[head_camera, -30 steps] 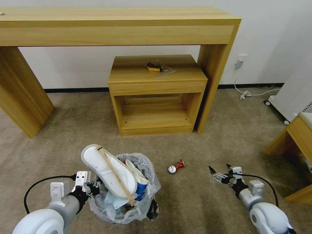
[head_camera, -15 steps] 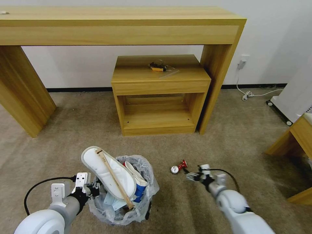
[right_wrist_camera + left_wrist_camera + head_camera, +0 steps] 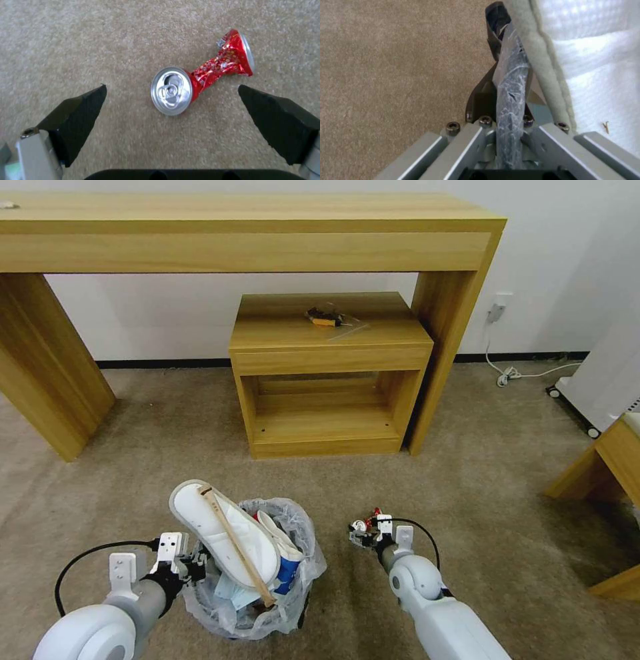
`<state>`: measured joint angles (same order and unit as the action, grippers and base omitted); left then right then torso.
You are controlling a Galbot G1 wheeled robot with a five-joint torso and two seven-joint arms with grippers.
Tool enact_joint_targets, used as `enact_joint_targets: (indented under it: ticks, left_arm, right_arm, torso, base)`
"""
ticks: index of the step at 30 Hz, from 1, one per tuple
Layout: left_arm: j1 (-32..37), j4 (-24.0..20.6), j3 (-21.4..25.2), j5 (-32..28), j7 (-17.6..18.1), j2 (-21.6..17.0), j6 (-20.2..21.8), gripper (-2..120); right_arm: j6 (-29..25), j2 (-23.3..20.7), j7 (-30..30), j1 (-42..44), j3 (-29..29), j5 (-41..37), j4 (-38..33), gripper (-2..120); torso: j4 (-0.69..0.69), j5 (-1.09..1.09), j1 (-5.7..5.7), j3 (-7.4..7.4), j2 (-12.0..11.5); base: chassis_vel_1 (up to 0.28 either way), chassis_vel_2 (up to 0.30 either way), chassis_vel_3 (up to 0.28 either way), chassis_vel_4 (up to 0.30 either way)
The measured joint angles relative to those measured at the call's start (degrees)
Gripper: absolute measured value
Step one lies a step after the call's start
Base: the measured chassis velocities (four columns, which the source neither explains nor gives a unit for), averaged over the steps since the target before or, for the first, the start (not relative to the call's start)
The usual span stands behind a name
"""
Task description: Pick up the trash bin and place the garbage on the floor into it.
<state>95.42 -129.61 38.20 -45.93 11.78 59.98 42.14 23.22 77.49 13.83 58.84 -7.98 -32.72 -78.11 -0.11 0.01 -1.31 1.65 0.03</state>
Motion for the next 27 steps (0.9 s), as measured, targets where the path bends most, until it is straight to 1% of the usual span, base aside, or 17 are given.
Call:
enact_joint_targets:
  ticks: [1, 3, 7, 17, 18, 19, 20, 23, 24, 26, 27]
  left_arm:
    - [0.0, 0.0, 0.0, 0.0, 0.0, 0.0, 0.0, 0]
    - [-0.09, 0.18, -0.04, -0.01, -0.1, -0.16, 0.0, 0]
    - [-0.11, 0.23, -0.04, -0.06, -0.16, -0.3, 0.0, 0]
    - [-0.28, 0.57, 0.19, -0.21, -0.48, -0.69, 0.0, 0]
    - [-0.31, 0.58, 0.19, -0.21, -0.48, -0.7, 0.01, 0]
    - [-0.35, 0.58, 0.19, -0.24, -0.51, -0.72, 0.0, 0]
    - [-0.35, 0.58, 0.19, -0.24, -0.51, -0.72, 0.0, 0]
    - [-0.36, 0.58, 0.23, -0.28, -0.55, -0.74, 0.0, 0]
    - [-0.36, 0.58, 0.23, -0.28, -0.55, -0.74, 0.0, 0]
    - [-0.35, 0.55, 0.37, -0.33, -0.7, -0.79, 0.0, 0]
    - [-0.35, 0.55, 0.37, -0.33, -0.7, -0.79, 0.0, 0]
  right_arm:
    - [0.0, 0.0, 0.0, 0.0, 0.0, 0.0, 0.0, 100]
    - [0.64, 1.12, 1.56, -1.65, 0.1, -0.79, 2.41, 100]
    - [0.9, 2.22, 2.73, -3.11, 0.13, -1.13, 4.99, 100]
    - [0.95, 3.87, 2.35, -5.57, 0.22, -1.59, 10.0, 98]
    - [0.94, 4.05, 2.33, -5.8, 0.23, -1.58, 10.59, 96]
    - [0.85, 4.39, 2.31, -6.2, 0.25, -1.54, 11.65, 92]
    - [0.85, 4.39, 2.31, -6.2, 0.25, -1.54, 11.65, 92]
    - [0.47, 4.94, 2.14, -6.9, 0.25, -1.25, 13.51, 78]
    - [0.47, 4.94, 2.14, -6.9, 0.25, -1.25, 13.51, 78]
    - [0.09, 5.17, 1.95, -7.18, 0.25, -0.98, 14.46, 68]
    - [0.09, 5.17, 1.95, -7.18, 0.25, -0.98, 14.46, 68]
  torso:
    - [0.0, 0.0, 0.0, 0.0, 0.0]
    - [0.0, 0.0, 0.0, 0.0, 0.0]
    - [0.0, 0.0, 0.0, 0.0, 0.0]
    - [0.0, 0.0, 0.0, -0.01, 0.0]
    - [0.0, 0.0, 0.0, 0.0, 0.0]
    - [0.0, 0.0, 0.0, 0.0, 0.0]
    - [0.0, 0.0, 0.0, 0.0, 0.0]
    - [0.0, 0.0, 0.0, 0.0, 0.0]
    - [0.0, 0.0, 0.0, 0.0, 0.0]
    - [0.0, 0.0, 0.0, 0.0, 0.0]
    - [0.0, 0.0, 0.0, 0.0, 0.0]
  base:
    - [0.0, 0.0, 0.0, 0.0]
    - [0.0, 0.0, 0.0, 0.0]
    - [0.0, 0.0, 0.0, 0.0]
    - [0.0, 0.0, 0.0, 0.0]
    - [0.0, 0.0, 0.0, 0.0]
    - [0.0, 0.0, 0.0, 0.0]
    - [0.0, 0.0, 0.0, 0.0]
    - [0.0, 0.0, 0.0, 0.0]
    - [0.0, 0.0, 0.0, 0.0]
    - [0.0, 0.0, 0.0, 0.0]
    - [0.0, 0.0, 0.0, 0.0]
